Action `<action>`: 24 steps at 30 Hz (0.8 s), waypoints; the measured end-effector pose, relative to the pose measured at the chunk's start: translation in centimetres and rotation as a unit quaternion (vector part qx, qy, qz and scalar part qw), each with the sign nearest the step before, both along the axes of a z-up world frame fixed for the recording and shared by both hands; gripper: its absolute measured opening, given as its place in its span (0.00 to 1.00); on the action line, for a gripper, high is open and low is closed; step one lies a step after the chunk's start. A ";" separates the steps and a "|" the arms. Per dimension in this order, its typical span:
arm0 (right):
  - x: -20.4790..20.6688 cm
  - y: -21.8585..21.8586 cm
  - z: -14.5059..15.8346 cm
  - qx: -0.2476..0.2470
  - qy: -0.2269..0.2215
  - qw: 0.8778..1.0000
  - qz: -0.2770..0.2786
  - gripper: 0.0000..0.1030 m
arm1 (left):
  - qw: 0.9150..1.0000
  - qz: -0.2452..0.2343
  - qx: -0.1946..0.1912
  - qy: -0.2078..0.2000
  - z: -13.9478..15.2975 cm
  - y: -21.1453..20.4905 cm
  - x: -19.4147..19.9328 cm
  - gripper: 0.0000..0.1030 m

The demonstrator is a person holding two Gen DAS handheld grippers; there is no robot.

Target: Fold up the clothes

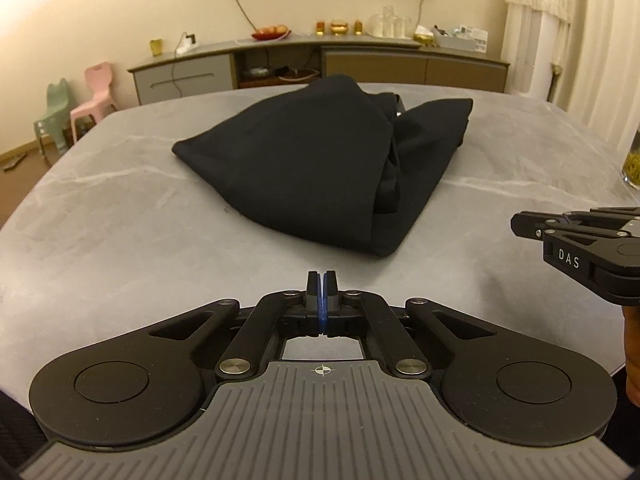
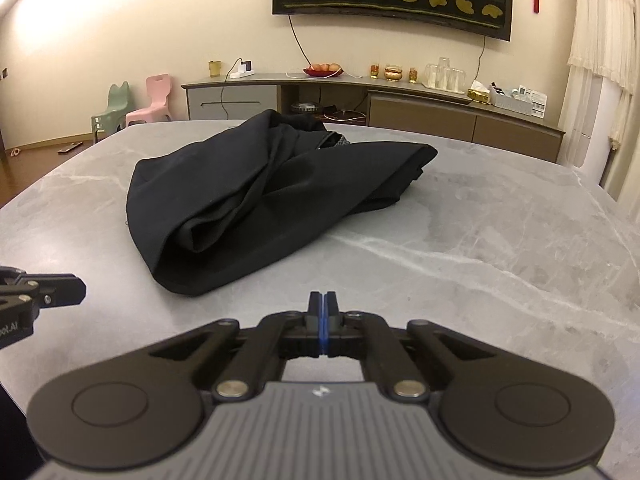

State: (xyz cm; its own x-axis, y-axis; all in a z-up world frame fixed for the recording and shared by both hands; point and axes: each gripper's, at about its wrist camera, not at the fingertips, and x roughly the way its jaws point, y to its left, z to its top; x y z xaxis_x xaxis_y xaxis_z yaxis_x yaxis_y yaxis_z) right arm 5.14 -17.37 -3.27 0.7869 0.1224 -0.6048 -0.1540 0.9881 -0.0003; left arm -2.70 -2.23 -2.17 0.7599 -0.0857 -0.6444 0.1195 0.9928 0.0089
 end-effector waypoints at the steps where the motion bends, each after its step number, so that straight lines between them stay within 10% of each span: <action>1: -0.1 0.0 0.1 -0.001 -0.001 1.000 -0.002 0.00 | 1.000 0.000 -0.003 0.000 0.1 0.0 0.0 0.00; 4: -0.2 0.0 0.4 -0.004 -0.006 1.000 -0.009 0.00 | 0.999 -0.010 -0.032 0.014 0.5 0.4 0.0 0.14; 5: -0.3 0.0 0.5 -0.004 -0.007 1.000 -0.011 0.05 | 0.999 -0.010 -0.039 0.015 0.7 0.4 -0.1 0.35; 7: -0.4 0.0 0.7 -0.006 -0.010 1.000 -0.015 0.29 | 0.999 -0.006 -0.043 0.009 1.1 0.5 -0.4 0.56; 9: -0.5 0.0 0.9 -0.008 -0.013 1.000 -0.020 0.78 | 0.999 0.005 -0.043 -0.003 1.5 0.7 -0.8 0.72; 22: -1.1 0.6 3.1 -0.022 -0.009 0.998 -0.055 0.83 | 0.995 0.032 -0.092 -0.014 4.7 2.6 -0.1 0.88; 24: -1.0 0.9 4.2 0.006 -0.018 0.999 -0.044 0.98 | 0.997 0.017 -0.075 -0.018 5.3 2.9 1.1 0.89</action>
